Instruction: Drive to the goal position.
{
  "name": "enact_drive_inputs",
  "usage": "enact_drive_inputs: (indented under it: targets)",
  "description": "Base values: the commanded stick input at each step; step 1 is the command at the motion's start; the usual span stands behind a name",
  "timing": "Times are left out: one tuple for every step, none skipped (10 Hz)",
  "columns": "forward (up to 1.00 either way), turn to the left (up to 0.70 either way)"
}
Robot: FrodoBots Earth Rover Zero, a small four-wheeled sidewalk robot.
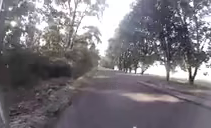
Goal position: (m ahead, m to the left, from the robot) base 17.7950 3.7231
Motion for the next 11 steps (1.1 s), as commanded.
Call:
enact_drive_inputs:
  targets:
    - [0.70, 0.03]
    - [0.70, 0.03]
    - [0.70, 0.03]
    - [0.70, 0.03]
    - [0.70, 0.03]
    - [0.70, 0.03]
    - [0.70, 0.03]
    - [0.70, 0.03]
    - [0.70, 0.03]
    - [0.70, 0.03]
    - [0.70, 0.02]
